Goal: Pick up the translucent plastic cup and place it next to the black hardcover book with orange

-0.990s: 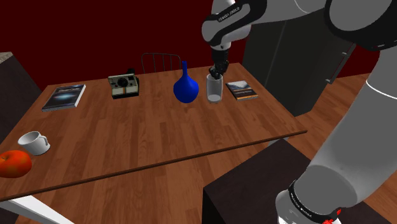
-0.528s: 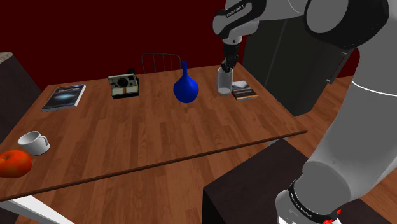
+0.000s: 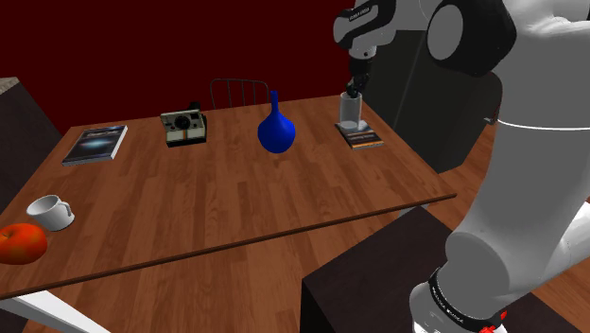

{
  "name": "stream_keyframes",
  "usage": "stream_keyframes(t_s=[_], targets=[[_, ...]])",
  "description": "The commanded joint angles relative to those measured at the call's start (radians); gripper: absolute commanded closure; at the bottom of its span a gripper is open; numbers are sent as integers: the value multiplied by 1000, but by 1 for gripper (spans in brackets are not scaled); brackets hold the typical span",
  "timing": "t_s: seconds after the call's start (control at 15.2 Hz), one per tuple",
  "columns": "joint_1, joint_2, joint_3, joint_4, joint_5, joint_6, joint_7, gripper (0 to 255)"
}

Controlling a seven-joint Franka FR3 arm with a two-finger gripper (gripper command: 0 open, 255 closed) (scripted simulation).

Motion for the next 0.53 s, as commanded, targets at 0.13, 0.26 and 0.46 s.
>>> stream_keyframes(t_s=[0.13,0.26,0.46], targets=[[-11,25,-2,-10,6,36,-17,255],[-12,34,-1,-24,8,58,-17,255],[-13,49,1,-43,11,92,-18,255]])
